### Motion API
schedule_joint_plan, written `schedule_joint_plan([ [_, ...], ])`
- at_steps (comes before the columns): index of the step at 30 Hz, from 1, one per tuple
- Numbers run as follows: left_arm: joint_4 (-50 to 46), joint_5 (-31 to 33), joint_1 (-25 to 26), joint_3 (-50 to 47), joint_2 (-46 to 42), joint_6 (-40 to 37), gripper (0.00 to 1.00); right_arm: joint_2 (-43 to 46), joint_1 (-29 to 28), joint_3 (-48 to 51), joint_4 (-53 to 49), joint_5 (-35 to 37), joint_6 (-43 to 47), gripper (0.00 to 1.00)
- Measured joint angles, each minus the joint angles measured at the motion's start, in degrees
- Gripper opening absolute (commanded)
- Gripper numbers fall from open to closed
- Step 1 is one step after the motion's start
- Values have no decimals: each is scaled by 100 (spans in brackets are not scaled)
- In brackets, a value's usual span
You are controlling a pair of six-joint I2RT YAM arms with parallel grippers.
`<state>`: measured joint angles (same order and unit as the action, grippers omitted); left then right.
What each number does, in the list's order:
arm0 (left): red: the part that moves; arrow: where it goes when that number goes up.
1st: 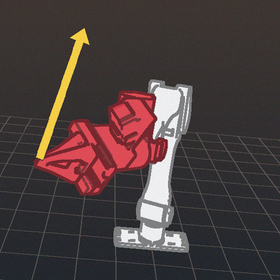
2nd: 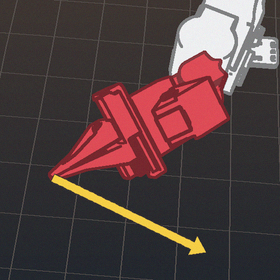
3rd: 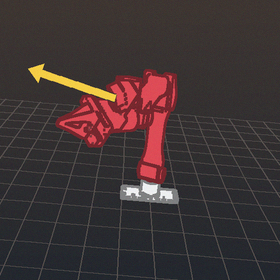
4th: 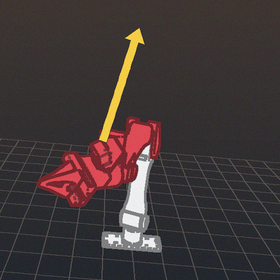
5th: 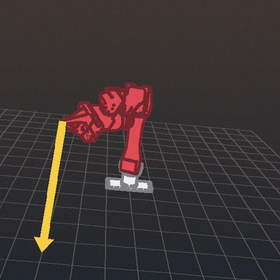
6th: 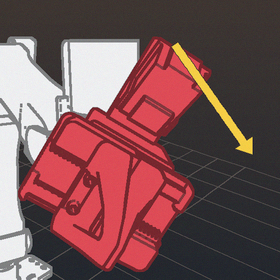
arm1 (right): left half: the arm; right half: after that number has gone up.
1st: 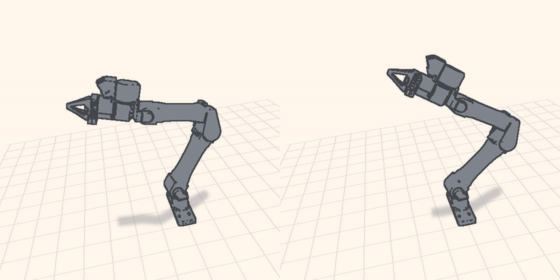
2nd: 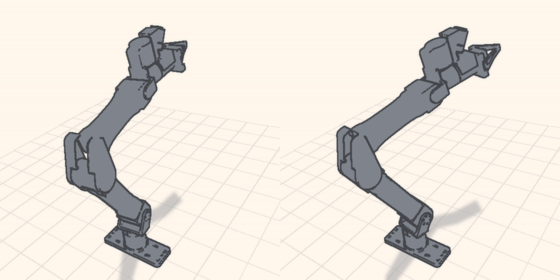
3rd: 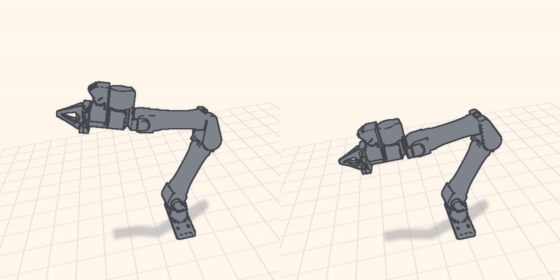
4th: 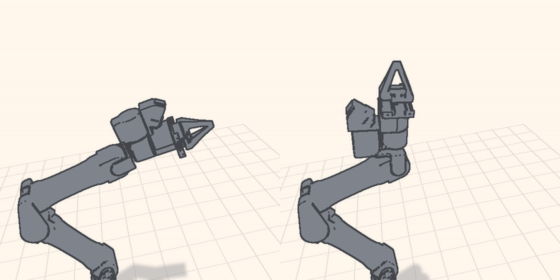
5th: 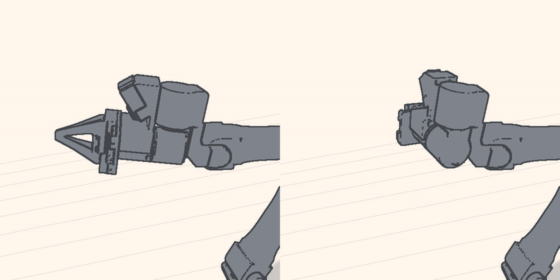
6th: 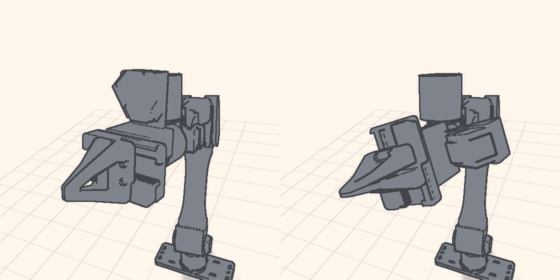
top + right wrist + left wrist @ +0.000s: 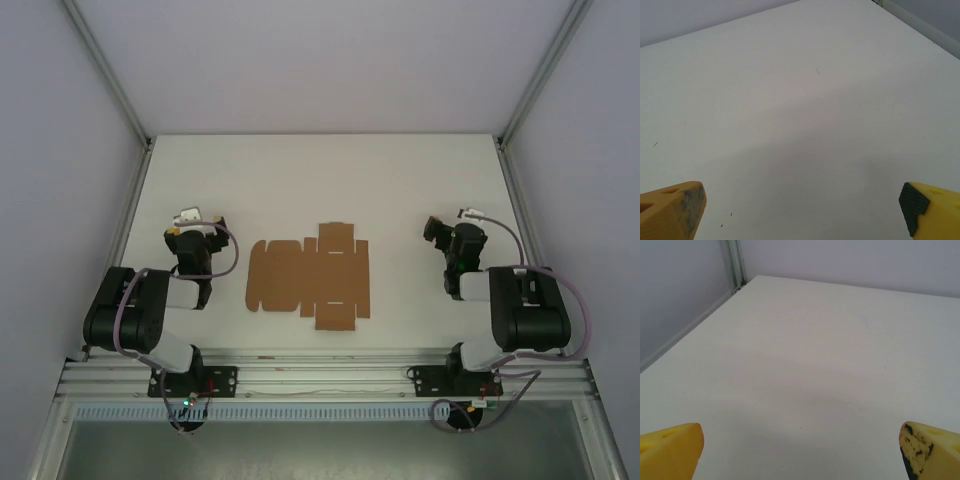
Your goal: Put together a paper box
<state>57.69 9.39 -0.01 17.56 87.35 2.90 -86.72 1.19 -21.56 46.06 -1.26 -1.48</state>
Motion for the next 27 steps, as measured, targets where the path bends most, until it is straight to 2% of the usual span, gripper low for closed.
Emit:
schedule_joint_plan([
  [24,-9,2,0,2,-2,0,100,2,0,-2,-7,39,-4,100],
  [27,-481,2,0,105,-264,0,100,142,0,-133,-352,164,-46,100],
])
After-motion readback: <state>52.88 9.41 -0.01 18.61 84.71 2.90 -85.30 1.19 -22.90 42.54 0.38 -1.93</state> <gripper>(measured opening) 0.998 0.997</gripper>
